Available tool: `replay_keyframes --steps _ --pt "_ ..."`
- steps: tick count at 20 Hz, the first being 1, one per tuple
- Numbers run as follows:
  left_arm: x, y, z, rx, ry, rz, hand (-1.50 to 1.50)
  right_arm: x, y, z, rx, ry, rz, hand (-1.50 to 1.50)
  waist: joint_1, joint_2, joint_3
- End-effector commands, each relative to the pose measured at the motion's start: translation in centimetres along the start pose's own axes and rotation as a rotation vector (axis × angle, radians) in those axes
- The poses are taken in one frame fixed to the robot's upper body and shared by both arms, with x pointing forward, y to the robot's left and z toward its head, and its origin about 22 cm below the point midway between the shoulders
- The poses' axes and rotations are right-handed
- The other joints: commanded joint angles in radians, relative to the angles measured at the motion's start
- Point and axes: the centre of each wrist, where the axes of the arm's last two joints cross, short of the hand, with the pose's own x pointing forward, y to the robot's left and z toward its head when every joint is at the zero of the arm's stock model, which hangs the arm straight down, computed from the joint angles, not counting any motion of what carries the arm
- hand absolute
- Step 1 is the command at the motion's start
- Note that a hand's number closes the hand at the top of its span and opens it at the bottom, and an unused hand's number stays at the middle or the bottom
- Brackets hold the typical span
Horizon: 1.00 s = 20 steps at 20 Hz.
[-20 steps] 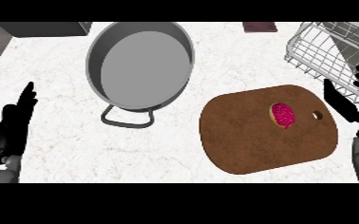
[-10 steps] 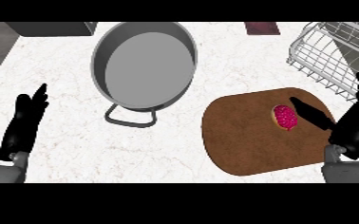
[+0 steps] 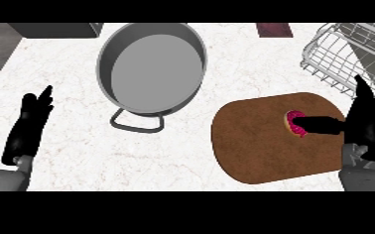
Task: Pick the cupcake from the cutting board and place it in the pot
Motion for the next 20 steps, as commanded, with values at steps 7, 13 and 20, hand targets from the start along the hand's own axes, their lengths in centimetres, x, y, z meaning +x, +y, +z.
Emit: replay_keyframes --steps 7,13,20 --pt "1.1 0.3 0.3 -0.005 -0.005 -0.017 0.00 5.0 -3.9 1.7 0.256 0.208 0.158 -1.50 0.007 -0.002 0.005" --pt "1.7 0.5 -0.3 0.012 -0.017 -0.009 0.00 4.0 -2.3 1.1 0.281 0.299 0.161 -1.50 0.002 0.005 0.006" --pt "0.6 -1.3 0.4 -0.012 0.008 -0.009 0.00 4.1 0.0 1.6 0.313 0.337 0.203 -1.50 0.013 0.008 0.007"
